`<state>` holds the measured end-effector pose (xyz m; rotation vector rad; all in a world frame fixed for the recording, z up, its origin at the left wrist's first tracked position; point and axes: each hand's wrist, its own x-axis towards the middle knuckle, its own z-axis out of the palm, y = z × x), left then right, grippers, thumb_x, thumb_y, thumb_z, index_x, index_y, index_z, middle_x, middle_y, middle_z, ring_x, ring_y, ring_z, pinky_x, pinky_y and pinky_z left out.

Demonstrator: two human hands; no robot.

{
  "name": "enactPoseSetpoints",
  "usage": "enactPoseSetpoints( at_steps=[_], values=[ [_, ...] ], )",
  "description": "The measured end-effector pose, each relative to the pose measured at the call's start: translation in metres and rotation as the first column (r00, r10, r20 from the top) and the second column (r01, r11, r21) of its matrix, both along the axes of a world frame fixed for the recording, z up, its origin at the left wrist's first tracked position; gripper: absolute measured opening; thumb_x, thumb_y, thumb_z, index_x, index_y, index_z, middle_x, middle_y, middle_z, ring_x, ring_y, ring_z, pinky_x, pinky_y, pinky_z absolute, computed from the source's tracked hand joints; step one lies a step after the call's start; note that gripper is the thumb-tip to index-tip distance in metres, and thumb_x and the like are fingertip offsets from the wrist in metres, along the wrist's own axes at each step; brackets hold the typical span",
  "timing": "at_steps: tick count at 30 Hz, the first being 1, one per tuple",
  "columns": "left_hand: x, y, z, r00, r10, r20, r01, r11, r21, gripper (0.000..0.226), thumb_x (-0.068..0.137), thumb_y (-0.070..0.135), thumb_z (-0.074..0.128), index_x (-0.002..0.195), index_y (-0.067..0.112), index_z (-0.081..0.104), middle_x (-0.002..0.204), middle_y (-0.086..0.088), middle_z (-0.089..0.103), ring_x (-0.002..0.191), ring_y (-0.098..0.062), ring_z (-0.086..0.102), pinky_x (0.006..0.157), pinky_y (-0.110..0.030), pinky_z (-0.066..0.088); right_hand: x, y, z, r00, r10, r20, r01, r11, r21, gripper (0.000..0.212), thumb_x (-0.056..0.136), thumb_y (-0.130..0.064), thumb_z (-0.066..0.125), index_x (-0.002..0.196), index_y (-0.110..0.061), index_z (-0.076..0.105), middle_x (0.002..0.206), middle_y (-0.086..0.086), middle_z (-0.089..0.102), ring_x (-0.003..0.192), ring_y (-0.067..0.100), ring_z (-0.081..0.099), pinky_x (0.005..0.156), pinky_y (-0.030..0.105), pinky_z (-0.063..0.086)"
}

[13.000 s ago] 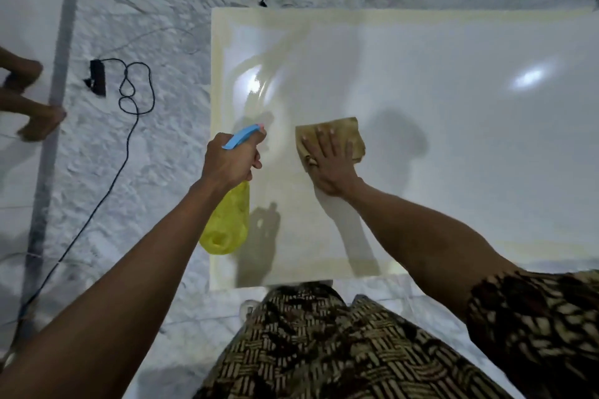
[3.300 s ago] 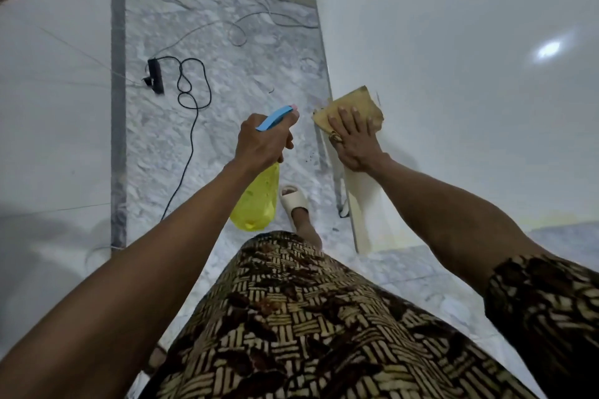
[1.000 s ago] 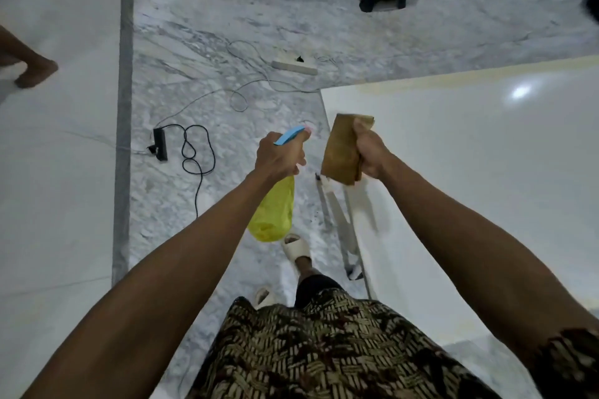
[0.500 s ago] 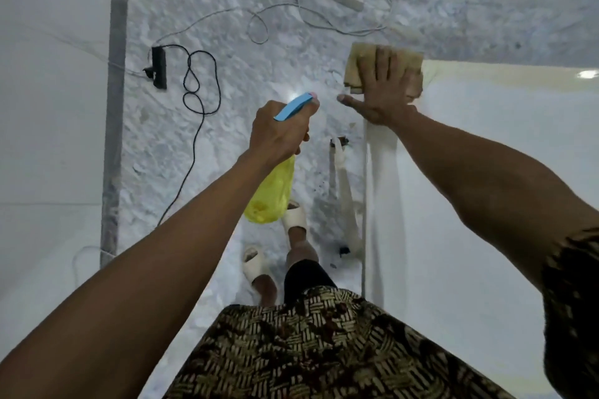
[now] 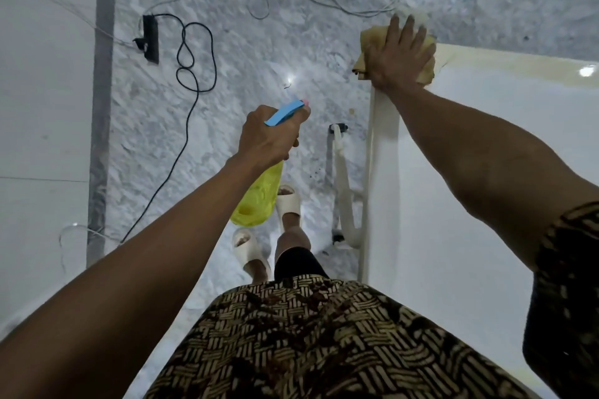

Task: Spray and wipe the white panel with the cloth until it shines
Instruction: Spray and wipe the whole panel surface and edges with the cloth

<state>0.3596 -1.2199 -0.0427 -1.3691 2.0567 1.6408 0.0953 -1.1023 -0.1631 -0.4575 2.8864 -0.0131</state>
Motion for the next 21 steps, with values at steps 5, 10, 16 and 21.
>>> enactPoseSetpoints(
  at_steps=[5, 10, 16, 21],
  values=[
    [0.011, 0.003, 0.003, 1.000, 0.013, -0.015, -0.013, 1.000, 0.016, 0.057, 0.095, 0.059, 0.069, 0.065, 0.011, 0.071, 0.074, -0.013, 0.078, 0.039, -0.010, 0.059, 0.045, -0.018, 0.047, 0.019, 0.010, -0.001, 0.997, 0.059, -0.039, -0.057, 0.997, 0.042, 0.077, 0.095, -0.062, 0.019, 0.157, -0.016, 0.012, 0.164, 0.013, 0.010, 0.151, 0.038, 0.008, 0.118, 0.062, 0.006],
    [0.022, 0.005, 0.007, 1.000, -0.005, -0.020, 0.005, 1.000, 0.001, 0.057, 0.096, 0.060, 0.068, 0.068, 0.010, 0.072, 0.073, -0.011, 0.078, 0.039, -0.010, 0.059, 0.043, -0.017, 0.045, 0.053, 0.036, -0.006, 0.995, 0.092, -0.037, -0.090, 0.994, 0.061, 0.075, 0.097, -0.057, 0.024, 0.157, -0.013, 0.011, 0.164, 0.014, 0.009, 0.151, 0.038, 0.008, 0.117, 0.062, 0.010],
    [0.048, 0.014, 0.011, 0.998, -0.044, -0.034, 0.043, 0.999, -0.014, 0.057, 0.096, 0.060, 0.067, 0.068, 0.011, 0.072, 0.073, -0.009, 0.078, 0.038, -0.009, 0.059, 0.044, -0.016, 0.046, 0.110, 0.074, -0.004, 0.995, 0.094, -0.044, -0.091, 0.994, 0.062, 0.075, 0.096, -0.057, 0.022, 0.157, -0.015, 0.011, 0.164, 0.015, 0.009, 0.150, 0.038, 0.008, 0.117, 0.060, 0.011],
    [0.080, 0.034, 0.015, 0.993, -0.099, -0.059, 0.098, 0.995, -0.016, 0.060, 0.095, 0.062, 0.067, 0.069, 0.008, 0.073, 0.072, -0.009, 0.077, 0.040, -0.009, 0.059, 0.045, -0.016, 0.047, 0.174, 0.106, 0.004, 0.997, 0.066, -0.029, -0.064, 0.996, 0.056, 0.073, 0.097, -0.056, 0.027, 0.157, -0.017, 0.008, 0.165, 0.012, 0.005, 0.151, 0.036, 0.004, 0.117, 0.059, 0.011]
  ],
)
